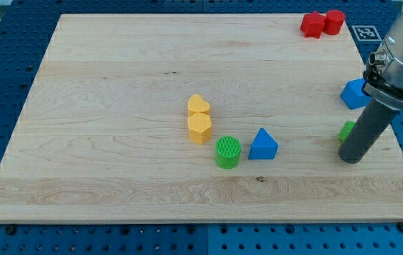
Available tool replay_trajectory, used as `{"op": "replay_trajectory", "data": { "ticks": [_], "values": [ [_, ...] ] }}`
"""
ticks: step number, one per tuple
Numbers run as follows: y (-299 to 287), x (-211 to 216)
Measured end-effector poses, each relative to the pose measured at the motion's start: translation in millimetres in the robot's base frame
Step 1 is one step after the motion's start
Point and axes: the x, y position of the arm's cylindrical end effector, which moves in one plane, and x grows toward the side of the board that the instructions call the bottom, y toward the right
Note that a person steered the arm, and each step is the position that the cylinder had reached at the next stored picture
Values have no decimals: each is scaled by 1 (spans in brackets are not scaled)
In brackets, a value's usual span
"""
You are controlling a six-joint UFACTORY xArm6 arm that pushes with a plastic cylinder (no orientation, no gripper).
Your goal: Move the green star close to the blue cube
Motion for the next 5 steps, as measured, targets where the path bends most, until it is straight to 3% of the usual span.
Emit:
{"op": "replay_trajectory", "data": {
  "ticks": [5],
  "values": [
    [30,-31]
  ]
}}
